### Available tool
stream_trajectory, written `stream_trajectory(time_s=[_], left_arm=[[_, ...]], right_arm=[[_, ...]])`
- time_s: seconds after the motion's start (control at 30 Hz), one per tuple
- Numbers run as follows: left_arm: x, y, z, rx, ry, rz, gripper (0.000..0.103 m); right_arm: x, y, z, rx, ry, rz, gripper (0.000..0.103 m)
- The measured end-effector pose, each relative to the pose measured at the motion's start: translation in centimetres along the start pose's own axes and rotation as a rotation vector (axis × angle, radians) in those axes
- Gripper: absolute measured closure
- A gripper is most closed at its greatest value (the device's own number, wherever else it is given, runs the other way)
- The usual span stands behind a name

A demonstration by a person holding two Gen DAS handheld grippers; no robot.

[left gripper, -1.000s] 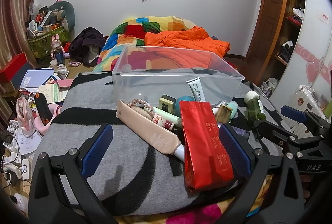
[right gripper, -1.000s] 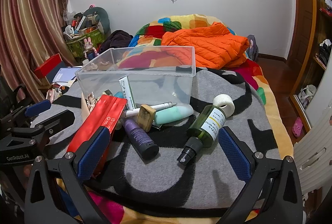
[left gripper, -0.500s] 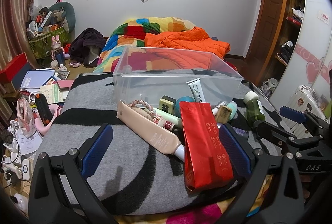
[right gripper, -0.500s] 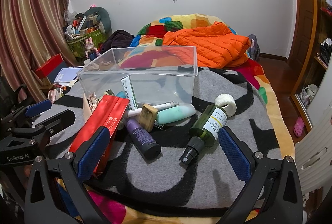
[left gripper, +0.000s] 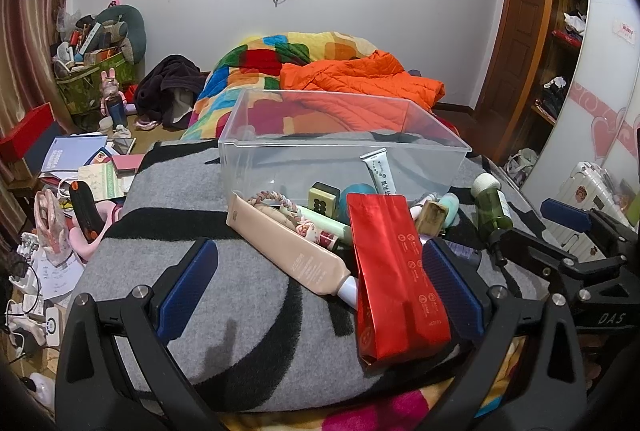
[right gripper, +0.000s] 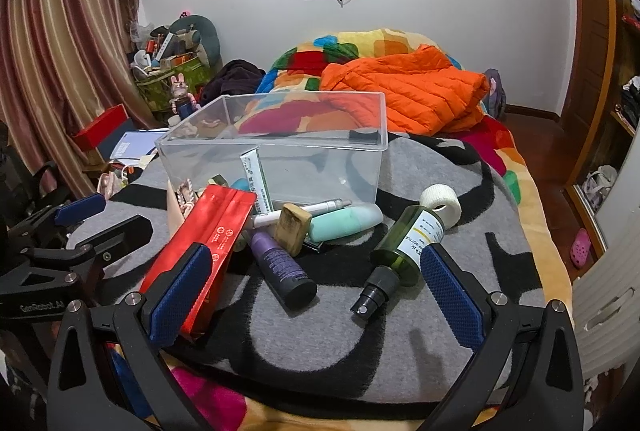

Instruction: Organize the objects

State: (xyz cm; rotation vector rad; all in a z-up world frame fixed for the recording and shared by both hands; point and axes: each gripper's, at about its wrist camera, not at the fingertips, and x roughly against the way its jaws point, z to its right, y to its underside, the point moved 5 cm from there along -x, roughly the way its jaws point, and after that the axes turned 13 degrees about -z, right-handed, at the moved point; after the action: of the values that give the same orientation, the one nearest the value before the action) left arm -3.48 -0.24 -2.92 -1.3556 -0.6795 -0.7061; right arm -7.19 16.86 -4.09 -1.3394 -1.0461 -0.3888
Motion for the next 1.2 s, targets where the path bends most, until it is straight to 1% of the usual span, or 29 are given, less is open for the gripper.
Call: stream_trajectory(time_s=[0.07,0.1,0.13,0.2,0.33,0.47,0.57,0.63,0.7,0.77,0.87,0.9,0.93,1.0,1.03,1.07,1.1,1.13,1.2], left_arm=[[0.2,0.0,-0.1,0.0,0.005,0.01,0.0],[0.2,-0.1,-0.1,0.001,0.012,0.012,0.006],[0.1,-0.2,-0.1,-0.003,0.018,0.006,0.019],[-0.5,-0.5,0.2,-0.022,0.022,-0.031,0.028],[-1.4,-0.8,1.0,-0.035,0.037,-0.062,0.028],[-2.0,-0.5,2.4,-0.053,0.015,-0.075,0.027],[-2.9,0.1,3.7,-0.069,0.022,-0.098,0.019],[-3.5,0.5,4.7,-0.09,0.01,-0.109,0.013],[-3.9,1.0,5.6,-0.118,-0.026,-0.109,0.012],[-4.3,1.5,6.2,-0.144,-0.057,-0.107,0.012],[-4.9,2.2,6.4,-0.148,-0.083,-0.107,0.012],[-5.2,2.4,6.3,-0.145,-0.091,-0.104,0.014],[-5.3,2.6,6.3,-0.144,-0.092,-0.106,0.022],[-5.4,2.8,6.0,-0.133,-0.083,-0.114,0.034],[-5.4,2.8,5.9,-0.129,-0.078,-0.114,0.037],[-5.2,2.8,5.8,-0.125,-0.077,-0.108,0.04],[-5.0,2.9,5.7,-0.124,-0.071,-0.1,0.046],[-4.8,2.8,5.7,-0.126,-0.062,-0.096,0.049],[-4.4,2.8,5.6,-0.127,-0.048,-0.09,0.049]], right_arm=[[0.1,-0.2,0.4,-0.004,0.008,0.008,0.0],[0.2,-0.3,0.6,-0.011,0.014,0.011,0.0],[0.2,-0.4,1.1,-0.019,0.019,0.014,0.0],[0.1,-0.6,1.9,-0.034,0.032,0.014,0.0],[-0.6,-0.8,3.7,-0.078,0.045,-0.004,0.0],[-2.0,-0.7,5.9,-0.157,0.046,-0.043,0.002],[-3.3,-1.1,7.6,-0.218,0.04,-0.074,0.01],[-4.3,-1.3,8.3,-0.247,0.037,-0.095,0.016],[-5.1,-1.3,8.6,-0.26,0.029,-0.116,0.026],[-5.9,-1.1,8.6,-0.269,0.014,-0.138,0.032],[-6.6,-0.5,8.5,-0.284,-0.013,-0.158,0.044],[-6.8,-0.4,8.5,-0.289,-0.023,-0.16,0.049],[-6.9,-0.3,8.6,-0.298,-0.03,-0.156,0.051],[-7.0,-0.2,8.6,-0.296,-0.025,-0.154,0.06],[-6.9,-0.3,8.6,-0.291,-0.014,-0.15,0.063],[-6.8,-0.2,8.6,-0.288,-0.008,-0.147,0.065],[-6.7,-0.2,8.6,-0.286,-0.004,-0.143,0.065],[-6.5,-0.2,8.6,-0.287,0.001,-0.135,0.065],[-6.1,-0.1,8.6,-0.282,0.015,-0.123,0.065]])
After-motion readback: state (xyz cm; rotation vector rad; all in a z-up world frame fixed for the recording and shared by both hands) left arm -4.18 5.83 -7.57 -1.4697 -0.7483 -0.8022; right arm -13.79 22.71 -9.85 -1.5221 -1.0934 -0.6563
